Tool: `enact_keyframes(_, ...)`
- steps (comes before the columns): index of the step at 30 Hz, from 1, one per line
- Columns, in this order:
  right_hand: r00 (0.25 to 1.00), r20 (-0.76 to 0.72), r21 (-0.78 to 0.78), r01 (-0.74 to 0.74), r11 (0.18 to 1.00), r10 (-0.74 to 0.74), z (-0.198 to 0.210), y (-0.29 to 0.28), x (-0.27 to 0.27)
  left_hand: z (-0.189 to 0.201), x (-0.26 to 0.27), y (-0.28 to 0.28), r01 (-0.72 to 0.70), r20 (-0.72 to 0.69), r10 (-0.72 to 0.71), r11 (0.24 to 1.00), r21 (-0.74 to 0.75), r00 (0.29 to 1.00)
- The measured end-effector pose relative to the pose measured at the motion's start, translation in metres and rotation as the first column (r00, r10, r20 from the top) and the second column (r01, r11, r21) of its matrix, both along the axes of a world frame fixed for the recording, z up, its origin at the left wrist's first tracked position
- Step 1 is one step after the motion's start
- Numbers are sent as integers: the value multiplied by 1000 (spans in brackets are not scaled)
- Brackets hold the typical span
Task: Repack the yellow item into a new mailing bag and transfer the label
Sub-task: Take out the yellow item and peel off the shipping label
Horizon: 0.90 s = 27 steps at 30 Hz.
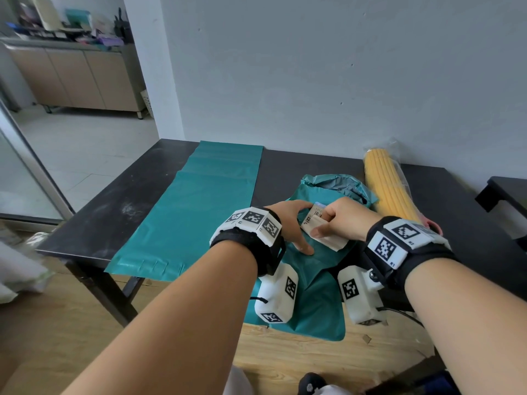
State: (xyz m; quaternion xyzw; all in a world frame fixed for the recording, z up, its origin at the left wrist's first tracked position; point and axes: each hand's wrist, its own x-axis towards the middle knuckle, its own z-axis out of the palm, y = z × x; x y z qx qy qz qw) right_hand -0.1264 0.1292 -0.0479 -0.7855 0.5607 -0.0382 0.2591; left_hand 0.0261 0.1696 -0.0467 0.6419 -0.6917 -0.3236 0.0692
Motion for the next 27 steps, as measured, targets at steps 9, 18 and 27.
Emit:
enact_keyframes(9, 1000, 7, 66, 15, 998, -15, 7, -1, -9, 0, -2, -1, 1, -2, -1, 1000, 14, 1000)
enact_keyframes(18, 1000, -28, 193, 13, 981, -8, 17, 8, -19, -2, -4, -1, 3, 7, -3, 1000, 1, 1000)
enact_keyframes(27, 999, -4, 172, 41, 984, -41, 11, 4, -18, -3, -4, -2, 3, 21, -3, 1000, 2, 1000)
